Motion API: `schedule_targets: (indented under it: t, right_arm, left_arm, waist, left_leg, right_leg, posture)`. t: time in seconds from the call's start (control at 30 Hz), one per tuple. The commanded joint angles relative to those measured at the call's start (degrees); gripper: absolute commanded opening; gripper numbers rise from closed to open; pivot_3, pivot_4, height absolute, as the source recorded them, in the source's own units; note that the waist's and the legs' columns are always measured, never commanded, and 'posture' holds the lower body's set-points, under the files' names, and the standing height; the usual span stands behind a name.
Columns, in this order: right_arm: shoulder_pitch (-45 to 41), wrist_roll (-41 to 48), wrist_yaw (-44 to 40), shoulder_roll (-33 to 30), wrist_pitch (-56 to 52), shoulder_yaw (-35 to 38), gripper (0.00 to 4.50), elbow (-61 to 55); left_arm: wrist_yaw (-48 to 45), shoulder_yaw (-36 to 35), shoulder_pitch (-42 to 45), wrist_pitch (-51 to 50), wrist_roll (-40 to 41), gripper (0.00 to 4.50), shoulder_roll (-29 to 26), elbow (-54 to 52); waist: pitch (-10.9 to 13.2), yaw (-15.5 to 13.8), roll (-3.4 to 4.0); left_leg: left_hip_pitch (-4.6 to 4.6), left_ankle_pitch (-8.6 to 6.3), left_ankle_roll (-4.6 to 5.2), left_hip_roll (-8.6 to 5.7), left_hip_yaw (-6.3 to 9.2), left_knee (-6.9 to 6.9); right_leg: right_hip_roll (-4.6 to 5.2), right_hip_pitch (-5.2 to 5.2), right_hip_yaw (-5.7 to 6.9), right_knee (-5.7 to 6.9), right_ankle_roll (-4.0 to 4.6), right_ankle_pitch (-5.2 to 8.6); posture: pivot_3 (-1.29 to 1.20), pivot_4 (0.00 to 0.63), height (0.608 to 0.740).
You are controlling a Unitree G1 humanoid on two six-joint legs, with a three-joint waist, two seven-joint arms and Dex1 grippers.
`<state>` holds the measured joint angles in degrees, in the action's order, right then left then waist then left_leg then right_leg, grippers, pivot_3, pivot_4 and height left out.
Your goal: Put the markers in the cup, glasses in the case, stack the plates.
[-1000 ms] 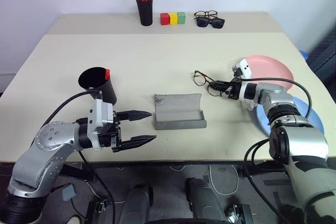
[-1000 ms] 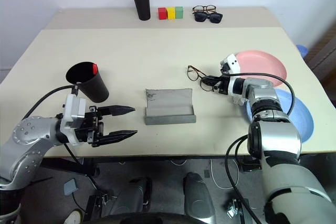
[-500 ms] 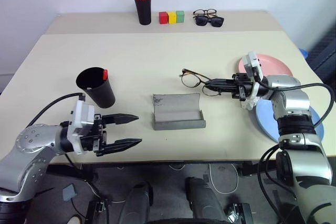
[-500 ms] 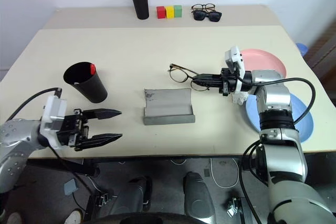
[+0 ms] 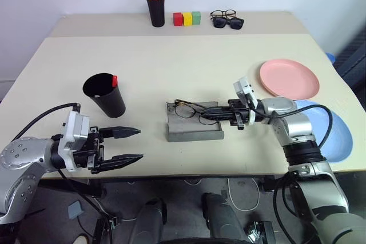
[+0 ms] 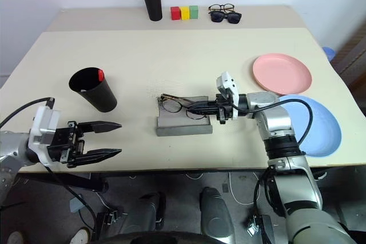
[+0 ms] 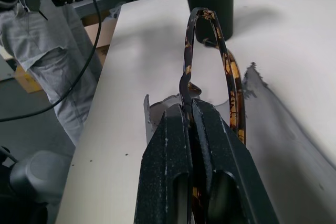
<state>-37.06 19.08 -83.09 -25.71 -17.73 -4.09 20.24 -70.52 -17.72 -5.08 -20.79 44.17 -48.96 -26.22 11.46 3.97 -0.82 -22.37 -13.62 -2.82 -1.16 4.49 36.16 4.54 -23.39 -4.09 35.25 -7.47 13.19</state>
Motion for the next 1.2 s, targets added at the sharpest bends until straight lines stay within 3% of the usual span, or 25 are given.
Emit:
schedule_targets:
  t: [0.03,0.17,0.27,0.5,0.77,0.87,1.0,1.2]
  right_arm:
    - [-1.28,-1.07,0.42,0.59,4.26,-0.83,0.04,2.06]
    - [-2.17,-2.66,-0.77,-0.56,6.33,-2.50,0.04,4.81]
    - [-2.39,-4.14,-2.03,-1.79,7.75,-3.68,0.92,6.43]
    - [-1.89,-3.87,-1.41,-3.64,8.27,-2.43,4.43,5.67]
    - [7.73,3.23,1.31,-12.45,-0.41,5.17,4.48,-12.35]
    - [16.07,4.89,4.53,-16.68,-2.25,9.98,4.50,-20.58]
    - [29.19,5.33,9.08,-20.07,-2.75,16.71,4.50,-29.03]
    - [47.15,1.52,14.31,-20.24,4.13,22.95,4.50,-35.18]
  left_arm:
    - [1.00,-1.18,-0.78,0.83,-0.27,3.05,0.13,-2.70]
    - [2.57,-1.22,-0.96,0.70,-0.29,3.05,0.52,-3.49]
    - [3.85,-1.30,-1.23,0.59,-0.28,3.05,1.00,-4.00]
    - [5.48,-0.92,-1.35,0.20,0.13,3.05,1.51,-4.04]
    - [11.03,5.51,9.14,0.28,-4.70,3.05,4.30,0.94]
    - [12.70,9.59,15.53,0.08,-8.40,2.16,5.56,5.39]
    - [13.71,14.73,24.14,0.16,-12.36,0.11,8.26,11.11]
    - [15.00,22.18,38.26,-0.05,-19.37,0.04,13.30,20.95]
  waist:
    - [0.00,0.00,0.00]
    - [0.00,-0.01,0.00]
    - [0.00,0.00,0.00]
    - [0.00,0.01,0.00]
    - [0.00,-1.65,-0.01]
    - [-0.01,-2.05,-0.04]
    - [0.00,-2.25,-0.10]
    - [-0.02,-2.77,-0.16]
  left_leg:
    - [0.00,0.00,0.00,0.00,0.00,0.00]
    - [0.00,0.00,0.00,0.00,0.00,0.01]
    - [0.00,0.00,0.00,0.00,0.00,0.02]
    - [0.00,0.00,0.00,0.00,0.00,0.00]
    - [-0.04,0.00,0.00,-0.02,0.02,0.02]
    - [-0.04,0.00,0.00,-0.03,0.02,0.02]
    - [-0.06,0.00,0.00,-0.05,-0.01,0.04]
    - [-0.05,0.00,0.00,-0.05,-0.08,0.10]
  right_leg:
    - [0.00,0.00,0.00,0.00,0.00,0.00]
    - [0.00,0.00,0.00,0.00,0.00,0.00]
    - [0.00,0.00,0.00,0.00,0.01,0.00]
    - [0.00,-0.01,0.00,-0.01,0.00,0.00]
    - [0.01,0.02,0.01,-0.04,-0.01,0.00]
    - [0.01,0.04,0.02,-0.07,-0.04,0.02]
    - [0.02,0.05,0.01,-0.09,-0.05,0.03]
    - [0.01,0.07,-0.02,-0.10,-0.13,0.07]
  posture:
    - [0.00,0.150,0.740]
    - [0.00,0.150,0.740]
    - [0.00,0.150,0.740]
    - [0.00,0.150,0.740]
    - [0.00,0.150,0.740]
    - [0.00,0.150,0.740]
    - [0.00,0.150,0.740]
    - [0.00,0.150,0.740]
